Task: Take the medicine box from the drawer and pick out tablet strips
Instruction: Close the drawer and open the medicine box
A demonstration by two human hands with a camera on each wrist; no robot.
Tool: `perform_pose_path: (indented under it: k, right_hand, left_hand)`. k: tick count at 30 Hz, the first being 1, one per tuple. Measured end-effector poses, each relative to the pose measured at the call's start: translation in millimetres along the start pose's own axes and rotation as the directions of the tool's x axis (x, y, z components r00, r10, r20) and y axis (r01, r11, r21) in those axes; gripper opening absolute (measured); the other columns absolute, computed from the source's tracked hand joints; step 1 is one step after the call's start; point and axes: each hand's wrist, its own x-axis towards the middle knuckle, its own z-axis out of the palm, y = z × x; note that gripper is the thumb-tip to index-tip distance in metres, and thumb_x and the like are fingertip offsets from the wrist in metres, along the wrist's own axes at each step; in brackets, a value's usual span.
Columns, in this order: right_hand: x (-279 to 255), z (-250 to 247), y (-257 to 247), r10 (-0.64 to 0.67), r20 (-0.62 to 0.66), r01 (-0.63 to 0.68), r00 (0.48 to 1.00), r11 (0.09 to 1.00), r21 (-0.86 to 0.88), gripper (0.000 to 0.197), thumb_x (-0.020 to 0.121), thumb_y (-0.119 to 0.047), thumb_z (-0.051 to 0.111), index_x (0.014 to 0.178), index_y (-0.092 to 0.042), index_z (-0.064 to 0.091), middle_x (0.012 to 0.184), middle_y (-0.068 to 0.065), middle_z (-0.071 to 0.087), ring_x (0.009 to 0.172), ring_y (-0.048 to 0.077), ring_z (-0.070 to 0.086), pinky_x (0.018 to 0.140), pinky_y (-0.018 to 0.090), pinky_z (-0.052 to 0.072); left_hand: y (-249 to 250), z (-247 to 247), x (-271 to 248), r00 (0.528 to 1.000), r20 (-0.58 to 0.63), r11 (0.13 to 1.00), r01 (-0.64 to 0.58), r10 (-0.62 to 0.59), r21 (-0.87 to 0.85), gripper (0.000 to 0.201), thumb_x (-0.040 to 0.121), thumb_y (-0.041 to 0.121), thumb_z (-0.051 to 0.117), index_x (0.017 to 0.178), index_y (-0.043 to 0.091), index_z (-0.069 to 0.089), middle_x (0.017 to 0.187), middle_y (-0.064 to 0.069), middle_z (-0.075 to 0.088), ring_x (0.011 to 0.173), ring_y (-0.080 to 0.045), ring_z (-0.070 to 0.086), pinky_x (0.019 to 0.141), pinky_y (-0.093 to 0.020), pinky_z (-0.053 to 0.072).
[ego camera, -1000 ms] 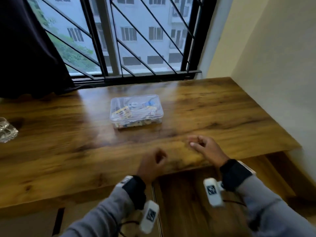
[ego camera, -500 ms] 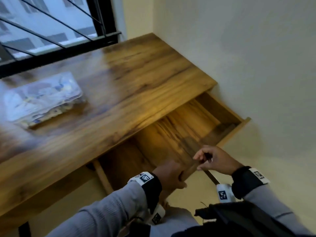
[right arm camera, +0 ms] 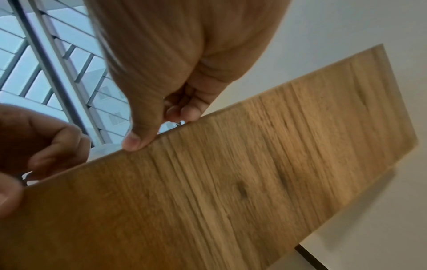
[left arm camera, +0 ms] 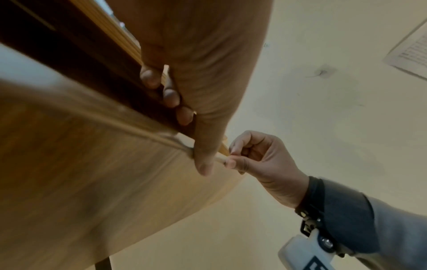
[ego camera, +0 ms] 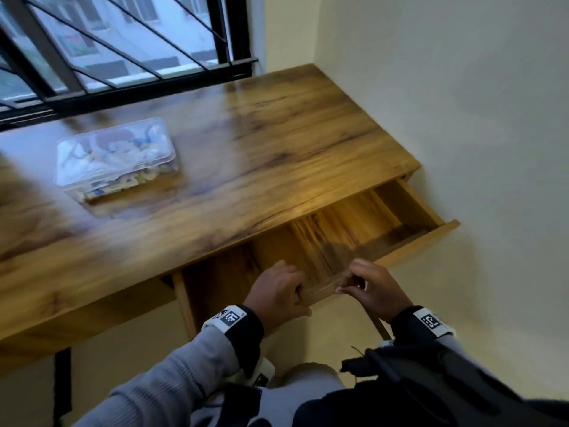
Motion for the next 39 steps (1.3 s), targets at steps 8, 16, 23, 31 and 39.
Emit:
perform_pose_path:
  k: [8, 16, 23, 31, 39]
  right_hand:
    - [64, 6, 7, -0.171, -0.051, 0.16, 0.984, 0.972, -0.17, 0.018, 0.075, -0.018, 0.079, 0.068, -0.02, 0.062, 0.076, -0.017, 0.047, 0.074, 0.002, 0.044, 0.063, 0.017, 0.037]
    - [126, 18, 7, -0.153, -0.038, 0.138, 0.987, 0.956, -0.26, 0.029, 0.072, -0.008, 0.075, 0.07, -0.027, 0.053, 0.078, -0.017, 0.045, 0.075, 0.002, 0.042, 0.059, 0.026, 0.04]
    - [157, 24, -7, -0.118, 0.011, 0.118, 0.993, 0.97, -0.213, 0.011, 0.078, -0.021, 0.068, 0.071, -0.025, 0.061, 0.077, -0.008, 0.055, 0.066, 0.011, 0.052, 0.053, 0.034, 0.047]
    - [250, 48, -115, -0.169, 0.106, 0.174, 0.98, 0.984, -0.033, 0.014, 0.08, -0.018, 0.073, 0.076, -0.03, 0.066, 0.073, -0.01, 0.058, 0.067, 0.007, 0.057, 0.058, 0.015, 0.04]
    - [372, 118, -178, -0.279, 0.082, 0.29, 0.957, 0.889, -0.353, 0.046, 0.066, -0.028, 0.078, 0.11, -0.026, 0.063, 0.115, -0.001, 0.06, 0.102, 0.018, 0.057, 0.081, 0.033, 0.048]
  left_hand:
    - [-35, -16, 1, 0.958, -0.263, 0.98, 0.15, -0.112, 0.132, 0.021, 0.063, 0.031, 0.076, 0.069, 0.025, 0.056, 0.075, 0.004, 0.054, 0.071, -0.016, 0.047, 0.063, -0.028, 0.04]
    - [-84, -39, 5, 0.931, -0.288, 0.945, 0.279, -0.223, 0.168, 0.028, 0.054, 0.024, 0.082, 0.064, 0.023, 0.056, 0.068, 0.004, 0.056, 0.064, -0.02, 0.052, 0.061, -0.032, 0.042]
    - [-122, -71, -8, 0.919, -0.362, 0.98, 0.19, -0.159, 0.051, 0.026, 0.054, 0.027, 0.074, 0.059, 0.024, 0.048, 0.058, 0.005, 0.052, 0.055, -0.019, 0.05, 0.054, -0.021, 0.027]
    - [-221, -155, -42, 0.788, -0.555, 0.957, 0.286, -0.266, -0.052, 0.025, 0.063, 0.025, 0.079, 0.071, 0.024, 0.055, 0.074, 0.006, 0.058, 0.071, -0.015, 0.052, 0.061, -0.022, 0.034]
    - [-335, -188, -77, 0.651, -0.675, 0.917, 0.387, -0.348, -0.1, 0.03, 0.067, 0.044, 0.068, 0.087, 0.022, 0.067, 0.104, -0.001, 0.066, 0.103, -0.018, 0.051, 0.082, -0.039, 0.048]
